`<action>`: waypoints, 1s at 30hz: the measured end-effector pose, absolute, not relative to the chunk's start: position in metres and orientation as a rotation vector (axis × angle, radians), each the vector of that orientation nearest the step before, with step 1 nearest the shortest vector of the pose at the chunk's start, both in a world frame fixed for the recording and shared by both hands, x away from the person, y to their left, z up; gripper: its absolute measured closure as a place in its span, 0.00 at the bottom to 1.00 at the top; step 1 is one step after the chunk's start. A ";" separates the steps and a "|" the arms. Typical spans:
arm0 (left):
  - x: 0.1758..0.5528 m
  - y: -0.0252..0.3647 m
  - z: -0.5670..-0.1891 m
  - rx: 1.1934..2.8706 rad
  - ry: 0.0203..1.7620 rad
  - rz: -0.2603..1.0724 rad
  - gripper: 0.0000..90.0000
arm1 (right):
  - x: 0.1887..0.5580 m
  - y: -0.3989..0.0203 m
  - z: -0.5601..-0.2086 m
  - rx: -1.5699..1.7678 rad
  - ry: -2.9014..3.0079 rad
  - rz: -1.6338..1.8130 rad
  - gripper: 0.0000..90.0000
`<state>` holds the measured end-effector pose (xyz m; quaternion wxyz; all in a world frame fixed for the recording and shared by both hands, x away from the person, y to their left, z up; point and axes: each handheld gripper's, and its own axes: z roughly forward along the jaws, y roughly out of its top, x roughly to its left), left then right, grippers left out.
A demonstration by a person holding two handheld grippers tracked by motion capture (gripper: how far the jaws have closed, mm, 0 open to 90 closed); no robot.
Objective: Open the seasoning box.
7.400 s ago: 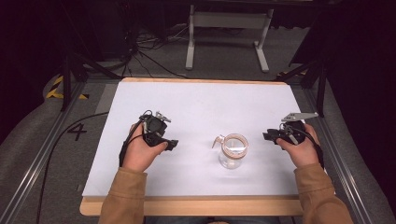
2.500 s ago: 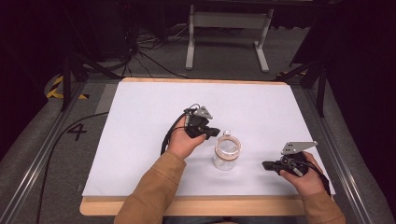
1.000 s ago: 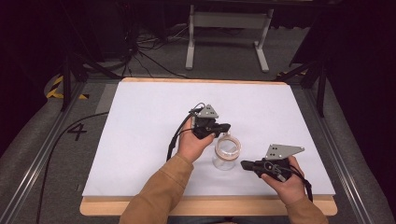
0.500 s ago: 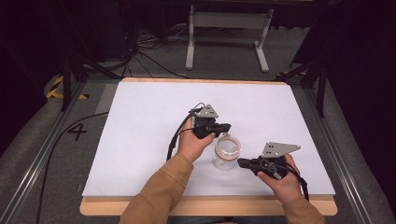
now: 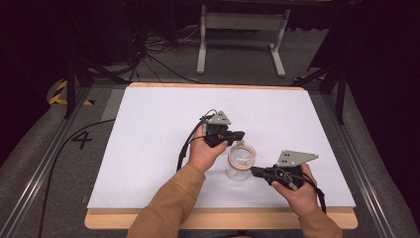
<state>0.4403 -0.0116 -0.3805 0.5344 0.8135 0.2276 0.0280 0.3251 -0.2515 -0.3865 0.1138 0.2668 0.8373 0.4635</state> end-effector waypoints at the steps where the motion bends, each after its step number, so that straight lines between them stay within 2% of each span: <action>1: 0.440 -0.012 -0.381 1.935 0.542 0.066 1.00 | 0.325 -0.252 -0.386 0.787 2.447 1.369 1.00; 12: 0.441 -0.011 -0.381 1.927 0.550 0.049 1.00 | 0.328 -0.252 -0.384 0.800 2.414 1.415 1.00; 18: 0.438 -0.008 -0.378 1.940 0.556 0.090 0.99 | 0.328 -0.253 -0.384 0.801 2.405 1.436 1.00; 30: 0.423 0.022 -0.361 1.963 0.576 0.130 0.93 | 0.335 -0.251 -0.378 0.753 2.390 1.473 1.00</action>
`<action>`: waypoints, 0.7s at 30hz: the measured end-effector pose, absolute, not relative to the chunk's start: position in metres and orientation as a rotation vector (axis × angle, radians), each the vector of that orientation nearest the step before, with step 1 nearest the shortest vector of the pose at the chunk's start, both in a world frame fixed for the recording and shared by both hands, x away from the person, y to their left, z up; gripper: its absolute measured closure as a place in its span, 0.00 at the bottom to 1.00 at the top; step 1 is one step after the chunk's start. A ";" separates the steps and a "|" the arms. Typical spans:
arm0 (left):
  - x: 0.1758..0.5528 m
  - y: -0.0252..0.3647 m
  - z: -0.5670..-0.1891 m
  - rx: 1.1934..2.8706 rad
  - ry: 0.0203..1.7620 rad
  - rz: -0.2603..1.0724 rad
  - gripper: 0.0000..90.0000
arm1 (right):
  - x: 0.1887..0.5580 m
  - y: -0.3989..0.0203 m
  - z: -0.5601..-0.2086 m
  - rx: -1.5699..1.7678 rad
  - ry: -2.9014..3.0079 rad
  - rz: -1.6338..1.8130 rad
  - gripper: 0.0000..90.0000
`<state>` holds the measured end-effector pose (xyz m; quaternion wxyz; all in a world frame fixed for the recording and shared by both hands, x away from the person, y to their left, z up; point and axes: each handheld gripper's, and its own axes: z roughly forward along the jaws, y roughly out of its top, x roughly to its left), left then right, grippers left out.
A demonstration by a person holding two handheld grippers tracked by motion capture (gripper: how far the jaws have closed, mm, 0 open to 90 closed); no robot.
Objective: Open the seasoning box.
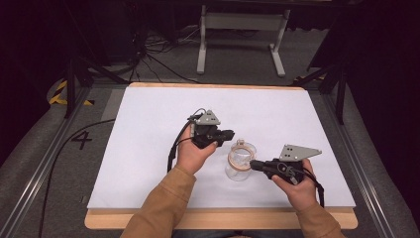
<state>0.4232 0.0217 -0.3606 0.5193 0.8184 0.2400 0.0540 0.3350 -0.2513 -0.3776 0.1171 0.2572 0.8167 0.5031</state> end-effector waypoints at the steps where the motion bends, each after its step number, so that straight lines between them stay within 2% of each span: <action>1: 0.422 0.025 -0.360 1.960 0.577 0.128 0.93 | 0.335 -0.251 -0.378 0.753 2.390 1.473 1.00; 21: 0.392 0.089 -0.360 1.961 0.683 0.128 0.90 | 0.366 -0.251 -0.357 0.671 2.348 1.558 1.00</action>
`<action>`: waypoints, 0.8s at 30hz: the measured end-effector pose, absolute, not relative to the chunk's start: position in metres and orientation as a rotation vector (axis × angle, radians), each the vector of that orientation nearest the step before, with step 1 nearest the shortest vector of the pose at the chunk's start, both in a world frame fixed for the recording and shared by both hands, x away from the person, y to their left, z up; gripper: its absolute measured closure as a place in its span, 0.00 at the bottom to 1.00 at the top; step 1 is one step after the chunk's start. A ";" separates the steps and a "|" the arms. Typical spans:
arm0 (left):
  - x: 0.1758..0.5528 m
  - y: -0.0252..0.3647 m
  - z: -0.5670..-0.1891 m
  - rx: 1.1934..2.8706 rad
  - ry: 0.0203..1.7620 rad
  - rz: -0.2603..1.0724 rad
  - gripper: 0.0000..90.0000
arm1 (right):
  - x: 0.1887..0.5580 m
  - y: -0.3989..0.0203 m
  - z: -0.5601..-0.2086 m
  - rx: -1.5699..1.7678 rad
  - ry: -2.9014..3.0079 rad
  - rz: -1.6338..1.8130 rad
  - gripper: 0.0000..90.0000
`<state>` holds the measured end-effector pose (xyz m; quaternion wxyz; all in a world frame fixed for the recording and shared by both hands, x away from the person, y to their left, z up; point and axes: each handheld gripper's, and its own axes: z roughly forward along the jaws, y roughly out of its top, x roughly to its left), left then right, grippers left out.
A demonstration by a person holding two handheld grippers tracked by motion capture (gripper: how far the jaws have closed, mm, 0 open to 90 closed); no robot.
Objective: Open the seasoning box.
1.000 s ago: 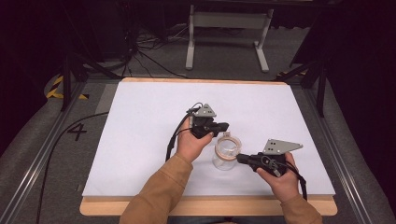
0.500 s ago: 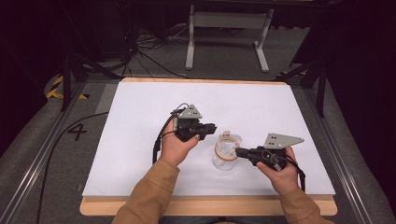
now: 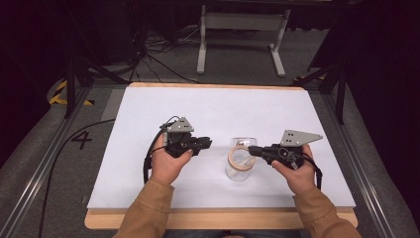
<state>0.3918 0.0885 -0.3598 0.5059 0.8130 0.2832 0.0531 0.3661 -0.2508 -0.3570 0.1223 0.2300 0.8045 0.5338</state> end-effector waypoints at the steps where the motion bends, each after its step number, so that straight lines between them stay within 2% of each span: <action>1: 0.390 0.092 -0.360 1.966 0.693 0.127 0.90 | 0.368 -0.251 -0.356 0.669 2.345 1.563 1.00; 11: 0.380 0.117 -0.364 1.948 0.760 0.144 0.89 | 0.384 -0.250 -0.354 0.676 2.339 1.580 1.00; 24: 0.376 0.130 -0.367 1.946 0.803 0.155 0.87 | 0.397 -0.251 -0.361 0.738 2.331 1.530 1.00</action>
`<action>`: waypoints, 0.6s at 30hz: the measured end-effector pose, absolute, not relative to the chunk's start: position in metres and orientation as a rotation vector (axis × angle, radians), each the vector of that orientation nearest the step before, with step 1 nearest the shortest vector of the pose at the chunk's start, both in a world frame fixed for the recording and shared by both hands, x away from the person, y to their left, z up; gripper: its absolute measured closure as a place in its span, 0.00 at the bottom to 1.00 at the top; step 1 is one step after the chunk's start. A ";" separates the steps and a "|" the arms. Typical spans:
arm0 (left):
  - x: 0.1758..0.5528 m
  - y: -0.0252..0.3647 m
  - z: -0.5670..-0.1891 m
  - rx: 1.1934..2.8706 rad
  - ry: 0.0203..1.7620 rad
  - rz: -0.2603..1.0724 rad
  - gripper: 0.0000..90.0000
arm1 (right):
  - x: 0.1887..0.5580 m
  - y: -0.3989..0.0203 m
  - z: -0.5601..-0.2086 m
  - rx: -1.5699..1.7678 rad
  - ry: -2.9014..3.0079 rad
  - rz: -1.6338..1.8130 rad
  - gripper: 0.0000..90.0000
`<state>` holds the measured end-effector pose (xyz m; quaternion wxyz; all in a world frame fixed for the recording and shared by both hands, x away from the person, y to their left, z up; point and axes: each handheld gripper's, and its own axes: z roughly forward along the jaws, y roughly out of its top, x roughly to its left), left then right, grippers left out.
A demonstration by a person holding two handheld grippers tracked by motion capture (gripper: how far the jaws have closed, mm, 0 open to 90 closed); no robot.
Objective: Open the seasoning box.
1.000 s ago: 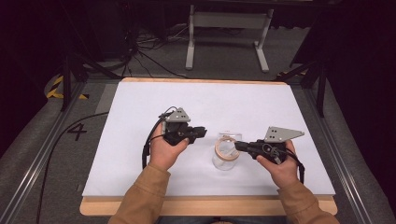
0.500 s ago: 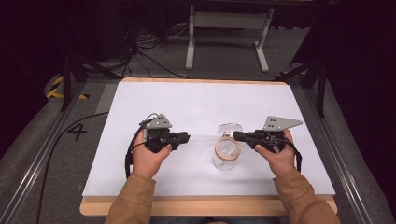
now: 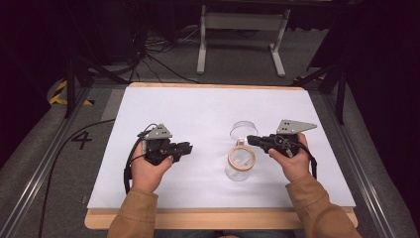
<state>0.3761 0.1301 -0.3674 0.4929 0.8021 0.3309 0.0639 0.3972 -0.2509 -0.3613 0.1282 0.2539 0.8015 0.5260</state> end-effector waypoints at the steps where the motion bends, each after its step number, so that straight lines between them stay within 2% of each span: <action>1: 0.376 0.130 -0.367 1.946 0.805 0.154 0.87 | 0.397 -0.251 -0.361 0.738 2.331 1.530 1.00; 14: 0.378 0.127 -0.362 1.971 0.770 0.137 0.81 | 0.390 -0.256 -0.352 0.716 2.310 1.544 1.00; 18: 0.380 0.123 -0.359 2.002 0.744 0.137 0.77 | 0.387 -0.267 -0.342 0.731 2.292 1.559 0.95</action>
